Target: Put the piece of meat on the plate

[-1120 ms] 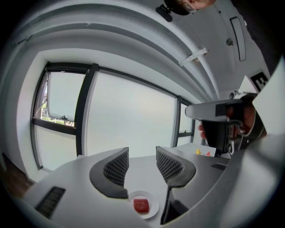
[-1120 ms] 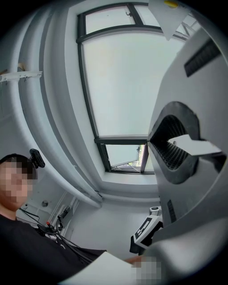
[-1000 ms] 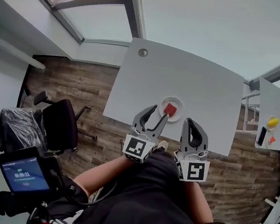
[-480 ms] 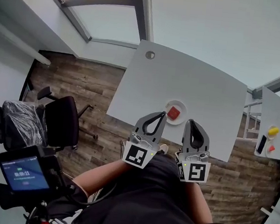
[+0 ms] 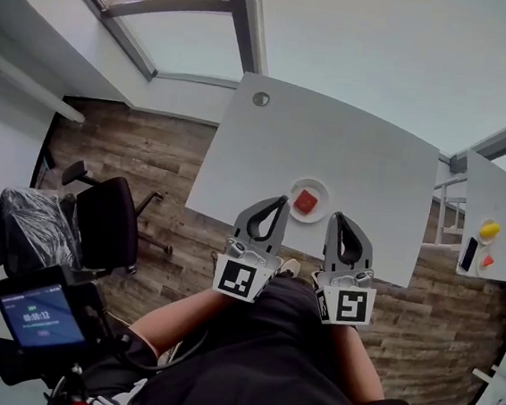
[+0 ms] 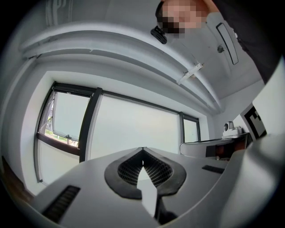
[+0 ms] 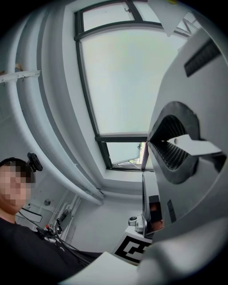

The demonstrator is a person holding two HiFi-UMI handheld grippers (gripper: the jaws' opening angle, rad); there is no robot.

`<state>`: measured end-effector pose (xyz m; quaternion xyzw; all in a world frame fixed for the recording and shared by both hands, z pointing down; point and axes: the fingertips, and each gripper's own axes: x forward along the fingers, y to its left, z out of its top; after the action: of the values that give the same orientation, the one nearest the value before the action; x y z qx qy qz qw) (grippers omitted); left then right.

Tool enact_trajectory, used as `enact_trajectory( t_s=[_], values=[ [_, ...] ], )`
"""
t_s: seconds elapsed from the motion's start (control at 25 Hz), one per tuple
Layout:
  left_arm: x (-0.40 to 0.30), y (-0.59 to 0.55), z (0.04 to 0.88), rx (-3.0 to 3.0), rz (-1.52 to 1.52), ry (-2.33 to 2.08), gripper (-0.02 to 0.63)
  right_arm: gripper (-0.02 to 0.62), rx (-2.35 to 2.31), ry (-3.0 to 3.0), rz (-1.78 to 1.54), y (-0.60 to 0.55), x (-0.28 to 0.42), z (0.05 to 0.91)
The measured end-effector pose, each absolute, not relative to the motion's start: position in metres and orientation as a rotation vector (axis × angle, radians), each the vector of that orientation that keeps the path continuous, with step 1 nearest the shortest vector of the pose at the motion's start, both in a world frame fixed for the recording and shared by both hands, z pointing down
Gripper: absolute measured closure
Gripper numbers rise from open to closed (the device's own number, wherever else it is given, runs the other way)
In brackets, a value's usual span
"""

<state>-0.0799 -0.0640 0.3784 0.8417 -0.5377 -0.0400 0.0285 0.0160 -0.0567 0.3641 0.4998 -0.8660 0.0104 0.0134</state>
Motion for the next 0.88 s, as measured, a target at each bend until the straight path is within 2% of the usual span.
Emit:
enact_trajectory(
  t_s=[0.88],
  values=[
    [-0.062, -0.051, 0.381, 2.639, -0.133, -1.526, 0.601, 0.591, 1.657, -2.707, -0.125, -0.035, 0.017, 0.341]
  ],
)
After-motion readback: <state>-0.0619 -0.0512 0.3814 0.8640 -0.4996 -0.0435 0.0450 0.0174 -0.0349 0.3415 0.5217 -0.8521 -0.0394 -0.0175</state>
